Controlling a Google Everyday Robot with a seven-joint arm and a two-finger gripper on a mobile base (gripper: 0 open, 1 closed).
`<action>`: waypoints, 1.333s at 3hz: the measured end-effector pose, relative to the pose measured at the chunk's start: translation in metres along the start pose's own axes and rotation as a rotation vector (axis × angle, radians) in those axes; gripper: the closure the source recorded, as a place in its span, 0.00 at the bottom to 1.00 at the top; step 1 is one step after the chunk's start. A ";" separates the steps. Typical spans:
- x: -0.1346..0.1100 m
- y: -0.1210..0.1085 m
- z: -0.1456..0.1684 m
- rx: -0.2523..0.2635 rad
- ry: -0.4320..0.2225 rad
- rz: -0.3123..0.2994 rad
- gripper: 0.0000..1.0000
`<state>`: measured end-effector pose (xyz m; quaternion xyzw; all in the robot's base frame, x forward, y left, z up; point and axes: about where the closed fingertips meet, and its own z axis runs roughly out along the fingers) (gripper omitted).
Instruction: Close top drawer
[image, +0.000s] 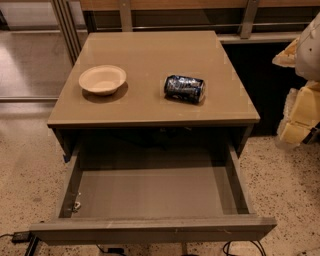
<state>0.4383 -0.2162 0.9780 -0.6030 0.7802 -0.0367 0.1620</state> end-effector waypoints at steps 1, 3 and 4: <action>0.000 0.000 -0.001 0.003 0.001 -0.002 0.00; 0.009 0.049 0.044 -0.060 -0.092 -0.038 0.00; 0.017 0.083 0.067 -0.100 -0.160 -0.033 0.19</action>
Offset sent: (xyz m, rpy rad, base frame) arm -0.0284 0.0120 -0.0529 0.0399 0.0089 0.0970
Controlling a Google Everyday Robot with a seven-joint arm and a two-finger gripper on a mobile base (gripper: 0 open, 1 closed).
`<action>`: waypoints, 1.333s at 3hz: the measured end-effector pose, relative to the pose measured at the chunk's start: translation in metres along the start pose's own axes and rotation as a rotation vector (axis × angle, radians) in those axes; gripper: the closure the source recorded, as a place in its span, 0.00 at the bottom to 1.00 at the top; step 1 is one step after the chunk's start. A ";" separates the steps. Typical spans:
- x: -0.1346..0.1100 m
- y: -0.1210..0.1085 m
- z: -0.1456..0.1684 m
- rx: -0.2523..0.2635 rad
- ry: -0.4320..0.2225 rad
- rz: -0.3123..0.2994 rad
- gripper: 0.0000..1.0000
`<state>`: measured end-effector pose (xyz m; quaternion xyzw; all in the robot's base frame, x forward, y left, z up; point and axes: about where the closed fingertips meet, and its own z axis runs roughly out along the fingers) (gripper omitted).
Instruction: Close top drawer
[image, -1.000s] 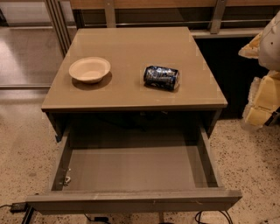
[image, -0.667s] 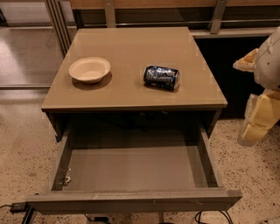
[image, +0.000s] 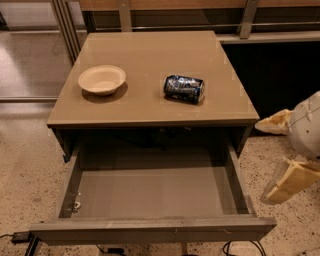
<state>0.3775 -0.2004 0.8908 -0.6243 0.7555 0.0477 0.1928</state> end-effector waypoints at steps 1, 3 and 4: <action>0.013 0.026 0.022 -0.029 -0.060 0.022 0.42; 0.016 0.032 0.027 -0.038 -0.072 0.026 0.88; 0.016 0.032 0.027 -0.038 -0.072 0.026 1.00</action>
Offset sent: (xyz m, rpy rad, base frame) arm -0.0224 0.0002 -0.0311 0.0701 0.0213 0.0001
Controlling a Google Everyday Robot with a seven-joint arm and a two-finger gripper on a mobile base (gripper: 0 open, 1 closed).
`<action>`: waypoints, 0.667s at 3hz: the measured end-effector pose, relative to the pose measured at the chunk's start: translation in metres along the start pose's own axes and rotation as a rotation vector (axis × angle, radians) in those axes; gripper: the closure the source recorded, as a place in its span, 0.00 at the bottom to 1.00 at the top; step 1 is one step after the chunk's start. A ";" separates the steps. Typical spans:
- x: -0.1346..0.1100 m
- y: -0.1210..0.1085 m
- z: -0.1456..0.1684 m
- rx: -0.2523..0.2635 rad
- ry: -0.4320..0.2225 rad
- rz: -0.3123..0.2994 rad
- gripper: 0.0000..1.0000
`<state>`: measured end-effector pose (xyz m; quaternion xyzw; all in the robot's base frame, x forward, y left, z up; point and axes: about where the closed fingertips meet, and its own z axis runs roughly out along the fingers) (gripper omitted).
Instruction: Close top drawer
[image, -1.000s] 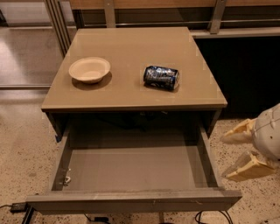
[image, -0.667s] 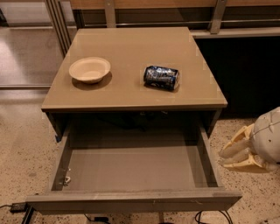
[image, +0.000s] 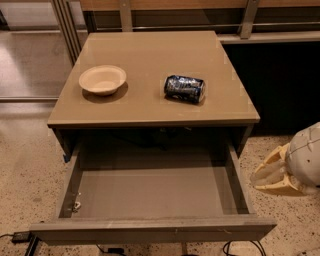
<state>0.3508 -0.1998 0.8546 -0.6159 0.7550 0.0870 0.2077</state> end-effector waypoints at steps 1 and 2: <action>0.001 0.013 0.023 -0.039 0.006 0.010 1.00; 0.004 0.034 0.062 -0.111 -0.006 0.035 1.00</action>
Offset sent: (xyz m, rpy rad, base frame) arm -0.0407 0.0503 -0.1178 0.0743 0.2231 0.0267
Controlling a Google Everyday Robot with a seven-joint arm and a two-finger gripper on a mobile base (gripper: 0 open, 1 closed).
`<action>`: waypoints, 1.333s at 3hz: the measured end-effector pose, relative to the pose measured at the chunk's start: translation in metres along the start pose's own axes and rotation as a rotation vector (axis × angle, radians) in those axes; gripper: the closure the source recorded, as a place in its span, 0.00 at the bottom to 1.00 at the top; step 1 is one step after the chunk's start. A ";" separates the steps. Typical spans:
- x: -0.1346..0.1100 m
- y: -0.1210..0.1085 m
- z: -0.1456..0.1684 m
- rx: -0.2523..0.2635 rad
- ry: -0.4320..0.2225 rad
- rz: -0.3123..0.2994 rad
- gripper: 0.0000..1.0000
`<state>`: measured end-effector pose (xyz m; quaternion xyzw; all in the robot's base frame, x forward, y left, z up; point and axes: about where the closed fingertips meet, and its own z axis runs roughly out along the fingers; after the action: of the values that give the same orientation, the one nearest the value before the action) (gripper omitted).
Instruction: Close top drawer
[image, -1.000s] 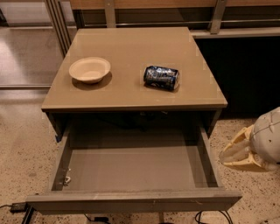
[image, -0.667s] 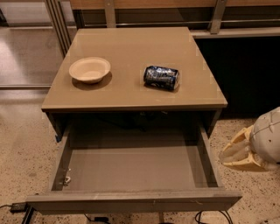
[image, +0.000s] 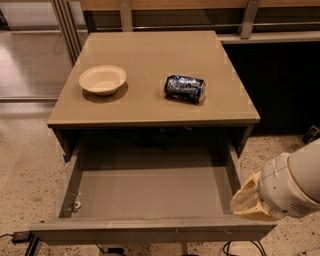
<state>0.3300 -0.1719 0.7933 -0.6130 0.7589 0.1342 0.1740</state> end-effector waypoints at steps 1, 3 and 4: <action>0.006 0.026 0.045 -0.076 -0.034 0.020 1.00; 0.002 0.055 0.087 -0.145 -0.130 0.002 1.00; 0.003 0.060 0.106 -0.149 -0.153 0.001 1.00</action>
Offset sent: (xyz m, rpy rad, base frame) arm -0.0540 0.0484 -0.0858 0.1814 0.1195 0.0715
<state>0.2811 -0.1177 0.6953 -0.6118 0.7317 0.2369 0.1851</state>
